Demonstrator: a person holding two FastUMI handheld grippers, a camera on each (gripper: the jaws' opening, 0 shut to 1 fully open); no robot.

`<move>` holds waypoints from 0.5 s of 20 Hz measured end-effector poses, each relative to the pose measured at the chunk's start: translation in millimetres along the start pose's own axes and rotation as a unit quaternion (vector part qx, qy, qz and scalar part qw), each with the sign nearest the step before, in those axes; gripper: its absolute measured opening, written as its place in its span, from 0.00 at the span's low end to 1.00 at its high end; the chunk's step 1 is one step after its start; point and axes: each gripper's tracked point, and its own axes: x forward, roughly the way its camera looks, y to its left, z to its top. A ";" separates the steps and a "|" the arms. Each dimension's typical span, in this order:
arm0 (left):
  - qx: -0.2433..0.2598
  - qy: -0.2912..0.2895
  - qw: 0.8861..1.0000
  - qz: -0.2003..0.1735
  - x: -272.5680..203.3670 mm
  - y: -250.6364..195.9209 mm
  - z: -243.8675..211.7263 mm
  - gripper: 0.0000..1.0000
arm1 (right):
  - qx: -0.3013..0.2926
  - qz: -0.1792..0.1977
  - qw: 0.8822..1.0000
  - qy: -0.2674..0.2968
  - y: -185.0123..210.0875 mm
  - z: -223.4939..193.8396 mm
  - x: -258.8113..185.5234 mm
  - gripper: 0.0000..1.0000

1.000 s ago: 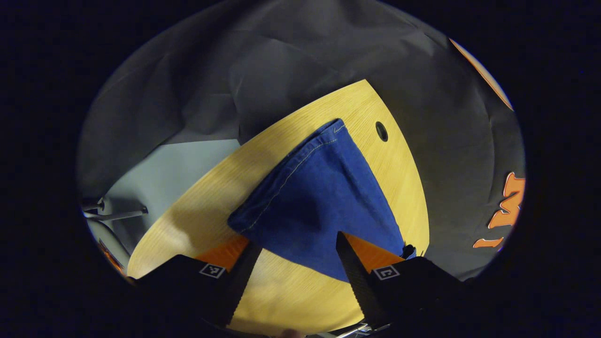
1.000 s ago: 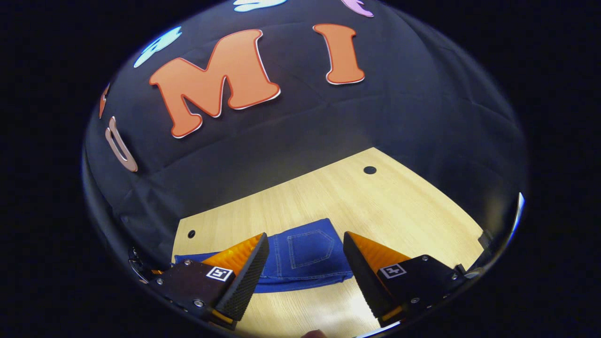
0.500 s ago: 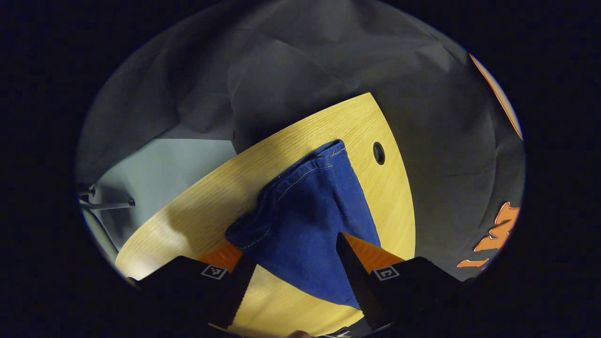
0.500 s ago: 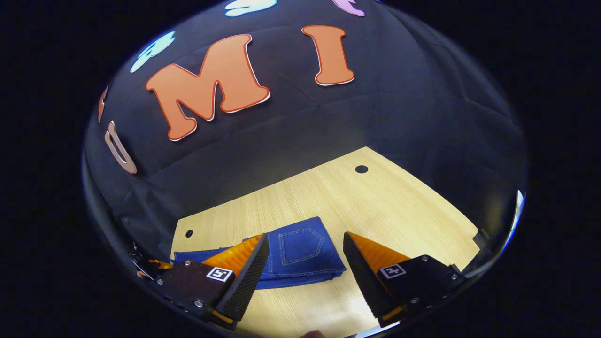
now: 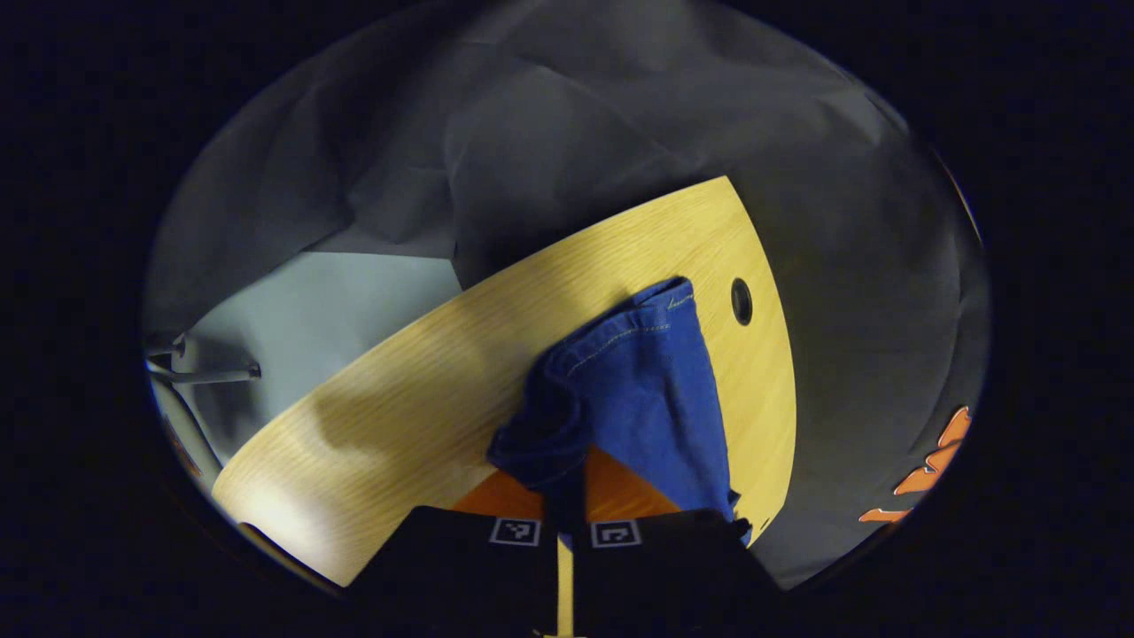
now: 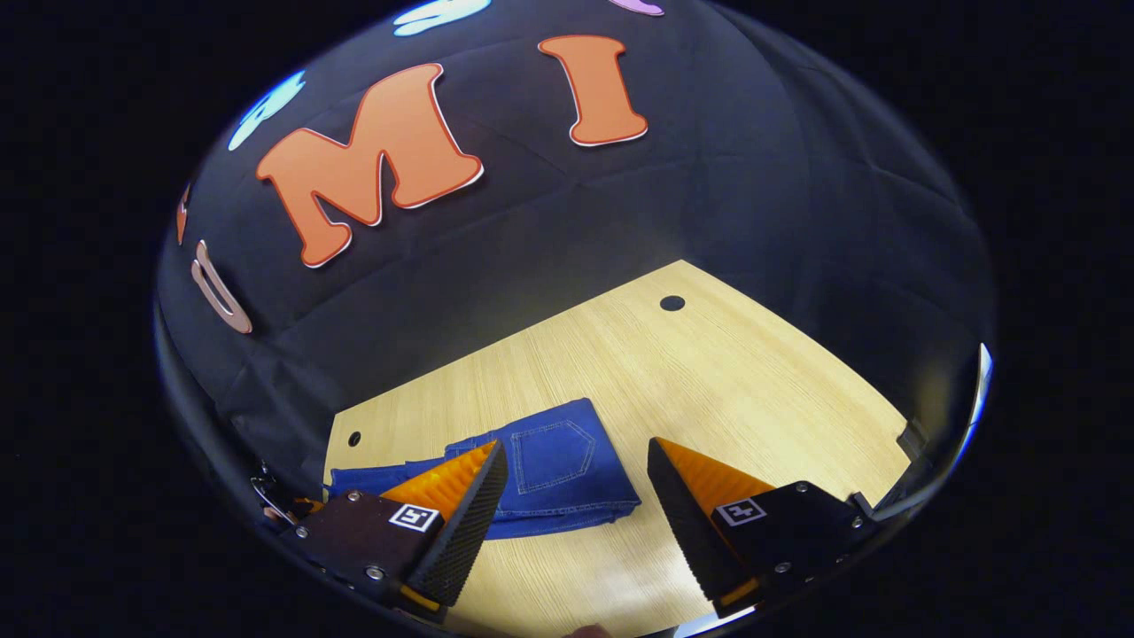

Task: Grasp the waist and the cuffs of the jeans and fold them to make the two legs overlap; first hold the waist and fold one-third of the jeans toward the cuffs, then hold the cuffs and fold the remaining one-third in the same direction to finish folding.

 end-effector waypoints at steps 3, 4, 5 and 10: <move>0.037 -0.024 0.999 -0.026 -14.6 -6.3 0.4 0.06 | 0.003 0.005 1.000 0.001 -3.2 2.7 0.7 0.98; 0.054 -0.034 0.997 -0.037 -25.5 -12.4 1.0 0.06 | 0.004 0.006 1.000 0.001 -3.5 4.6 1.0 0.98; 0.069 -0.044 0.995 -0.048 -36.8 -22.7 0.4 0.06 | 0.006 0.008 1.000 0.000 -4.3 5.8 2.3 0.98; 0.158 -0.089 0.979 -0.090 -86.6 -74.5 -12.4 0.07 | 0.010 0.030 0.999 0.002 4.0 10.1 7.5 0.98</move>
